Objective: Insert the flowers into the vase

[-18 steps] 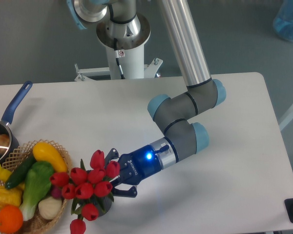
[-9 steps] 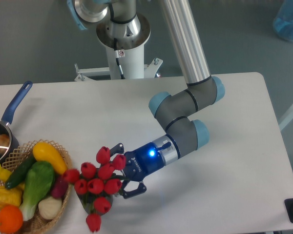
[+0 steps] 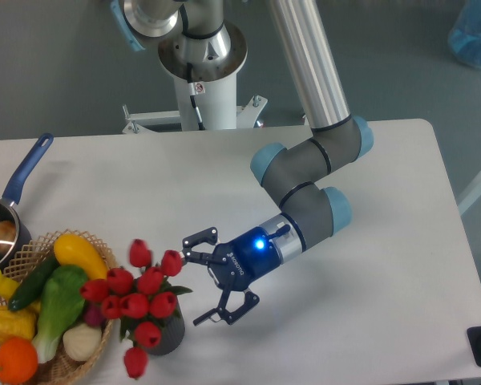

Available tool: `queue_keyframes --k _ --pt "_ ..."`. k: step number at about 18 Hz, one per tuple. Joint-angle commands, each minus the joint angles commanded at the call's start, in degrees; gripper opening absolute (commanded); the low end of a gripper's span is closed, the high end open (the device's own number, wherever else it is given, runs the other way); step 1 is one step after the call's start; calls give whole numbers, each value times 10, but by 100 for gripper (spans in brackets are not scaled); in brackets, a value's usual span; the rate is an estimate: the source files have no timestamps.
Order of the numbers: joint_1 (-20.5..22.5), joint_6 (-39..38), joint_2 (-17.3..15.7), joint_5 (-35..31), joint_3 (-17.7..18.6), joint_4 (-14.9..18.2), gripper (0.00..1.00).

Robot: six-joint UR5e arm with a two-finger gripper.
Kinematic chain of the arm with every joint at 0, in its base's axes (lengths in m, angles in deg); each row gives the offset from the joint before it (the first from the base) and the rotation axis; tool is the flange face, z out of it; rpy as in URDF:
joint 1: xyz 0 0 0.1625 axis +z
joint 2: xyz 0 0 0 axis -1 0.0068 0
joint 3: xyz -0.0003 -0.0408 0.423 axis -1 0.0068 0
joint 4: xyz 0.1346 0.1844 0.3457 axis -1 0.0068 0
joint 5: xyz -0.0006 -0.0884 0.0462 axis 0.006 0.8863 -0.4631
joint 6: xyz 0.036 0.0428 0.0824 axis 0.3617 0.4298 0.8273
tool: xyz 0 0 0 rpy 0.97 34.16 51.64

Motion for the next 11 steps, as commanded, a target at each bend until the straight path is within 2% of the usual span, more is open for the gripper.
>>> queue_keyframes --k 3,6,11 --pt "28 -2 -10 -9 -2 0 100" --pt "75 1 -24 -43 -3 0 100" --pt "136 -1 -85 -212 -9 -1 100"
